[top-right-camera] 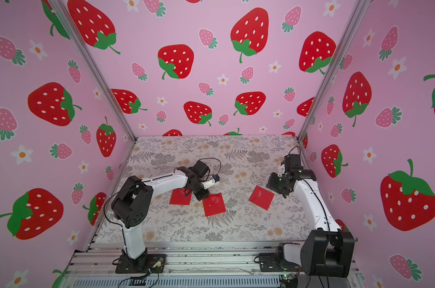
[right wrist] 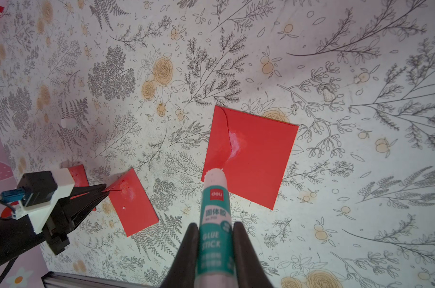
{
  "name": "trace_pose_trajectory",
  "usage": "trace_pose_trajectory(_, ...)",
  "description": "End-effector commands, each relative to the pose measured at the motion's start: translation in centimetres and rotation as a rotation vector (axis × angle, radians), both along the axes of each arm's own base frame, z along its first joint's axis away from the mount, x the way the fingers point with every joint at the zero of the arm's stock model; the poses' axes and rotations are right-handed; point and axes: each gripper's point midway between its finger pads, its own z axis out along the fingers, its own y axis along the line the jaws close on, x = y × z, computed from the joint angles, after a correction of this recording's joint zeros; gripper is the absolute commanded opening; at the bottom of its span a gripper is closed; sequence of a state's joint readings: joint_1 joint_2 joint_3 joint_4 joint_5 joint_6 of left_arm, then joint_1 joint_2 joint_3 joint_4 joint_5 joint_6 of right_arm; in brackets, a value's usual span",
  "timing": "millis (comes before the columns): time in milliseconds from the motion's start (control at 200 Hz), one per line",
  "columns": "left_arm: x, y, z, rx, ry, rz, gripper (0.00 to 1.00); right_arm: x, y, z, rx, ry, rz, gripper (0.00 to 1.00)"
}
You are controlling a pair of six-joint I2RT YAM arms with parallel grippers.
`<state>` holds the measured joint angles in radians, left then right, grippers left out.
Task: Seal the envelope with a glue stick
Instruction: Move the envelope to the center of the board.
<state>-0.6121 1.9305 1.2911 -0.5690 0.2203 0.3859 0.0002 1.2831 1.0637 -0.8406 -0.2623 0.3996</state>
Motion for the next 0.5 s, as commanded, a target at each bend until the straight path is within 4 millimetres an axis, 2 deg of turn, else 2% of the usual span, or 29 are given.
trace_pose_trajectory(0,-0.8,-0.7,1.0,-0.041,0.021,0.007,0.13,-0.5,0.5,1.0,0.001,-0.021,0.027,0.0)
trace_pose_trajectory(150,-2.2,-1.7,1.3,-0.083,0.045,0.022,0.11,-0.9,1.4,0.9,-0.009,0.003,0.062,0.0)
trace_pose_trajectory(315,-4.0,-3.5,1.9,-0.158,0.081,0.055,0.09,-1.6,3.7,0.8,-0.025,0.034,0.133,0.0)
trace_pose_trajectory(495,-7.6,-6.7,1.8,-0.243,0.147,0.066,0.09,-2.4,6.8,-0.1,-0.056,0.096,0.23,0.0)
